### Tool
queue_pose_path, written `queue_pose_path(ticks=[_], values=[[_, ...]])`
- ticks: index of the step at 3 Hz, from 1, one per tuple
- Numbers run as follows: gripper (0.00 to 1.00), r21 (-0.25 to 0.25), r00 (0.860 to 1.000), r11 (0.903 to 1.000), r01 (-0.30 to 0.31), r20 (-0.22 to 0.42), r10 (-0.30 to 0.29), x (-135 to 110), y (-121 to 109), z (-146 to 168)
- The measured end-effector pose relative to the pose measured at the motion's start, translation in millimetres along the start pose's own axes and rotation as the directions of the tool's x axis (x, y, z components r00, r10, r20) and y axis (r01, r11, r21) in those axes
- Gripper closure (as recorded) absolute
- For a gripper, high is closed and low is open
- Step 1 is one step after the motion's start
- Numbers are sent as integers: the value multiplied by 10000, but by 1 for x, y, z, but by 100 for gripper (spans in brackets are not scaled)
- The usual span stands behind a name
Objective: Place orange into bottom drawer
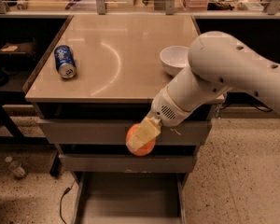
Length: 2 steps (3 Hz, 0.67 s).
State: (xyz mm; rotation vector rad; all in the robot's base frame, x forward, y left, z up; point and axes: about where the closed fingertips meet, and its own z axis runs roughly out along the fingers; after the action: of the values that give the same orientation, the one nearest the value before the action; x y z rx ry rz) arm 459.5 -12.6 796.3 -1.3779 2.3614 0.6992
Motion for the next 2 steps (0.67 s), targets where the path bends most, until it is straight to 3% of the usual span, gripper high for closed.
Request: queue_pose_path(ticks=[2], values=[[100,-60,9999,9999,-95,-56,95,5,3,2]])
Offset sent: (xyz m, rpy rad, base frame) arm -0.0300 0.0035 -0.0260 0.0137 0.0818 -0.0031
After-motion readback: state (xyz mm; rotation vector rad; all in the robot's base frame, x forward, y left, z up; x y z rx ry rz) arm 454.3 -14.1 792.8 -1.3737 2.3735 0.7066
